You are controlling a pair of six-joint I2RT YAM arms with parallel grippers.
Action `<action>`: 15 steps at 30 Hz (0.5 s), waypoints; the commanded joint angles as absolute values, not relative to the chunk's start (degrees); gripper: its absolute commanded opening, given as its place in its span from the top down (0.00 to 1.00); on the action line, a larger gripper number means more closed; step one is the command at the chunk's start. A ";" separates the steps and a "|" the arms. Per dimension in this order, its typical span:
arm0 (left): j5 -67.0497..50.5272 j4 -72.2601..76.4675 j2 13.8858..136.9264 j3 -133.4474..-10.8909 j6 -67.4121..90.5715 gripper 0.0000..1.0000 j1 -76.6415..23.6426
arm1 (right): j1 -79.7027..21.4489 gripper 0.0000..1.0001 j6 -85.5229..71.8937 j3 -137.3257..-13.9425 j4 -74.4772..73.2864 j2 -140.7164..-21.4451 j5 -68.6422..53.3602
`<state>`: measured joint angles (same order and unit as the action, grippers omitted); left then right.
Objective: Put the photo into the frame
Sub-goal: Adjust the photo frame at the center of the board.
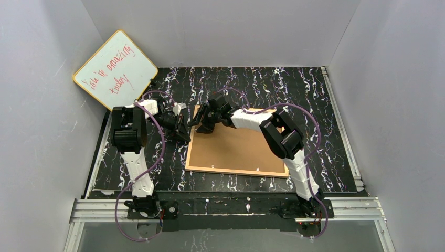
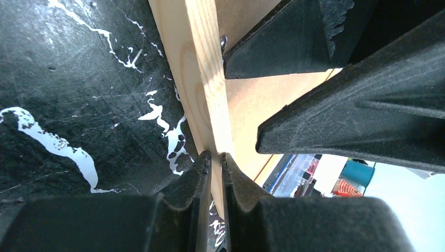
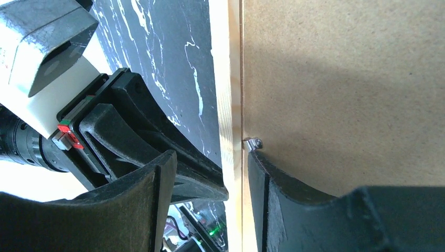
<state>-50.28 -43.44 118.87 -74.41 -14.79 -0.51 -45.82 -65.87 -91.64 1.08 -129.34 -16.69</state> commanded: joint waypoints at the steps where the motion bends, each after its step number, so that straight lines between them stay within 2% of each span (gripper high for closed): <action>1: -42.82 -37.09 118.99 -72.40 -17.25 0.96 -3.14 | -46.90 0.39 -67.94 -93.04 1.34 -131.81 -12.81; 15: -43.17 -38.18 117.47 -71.83 -18.08 0.97 -3.16 | -47.67 0.39 -69.17 -91.78 3.36 -129.04 -9.59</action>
<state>-49.63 -42.04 117.47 -73.28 -14.92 -0.82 -46.26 -69.45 -91.98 0.97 -129.56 -14.81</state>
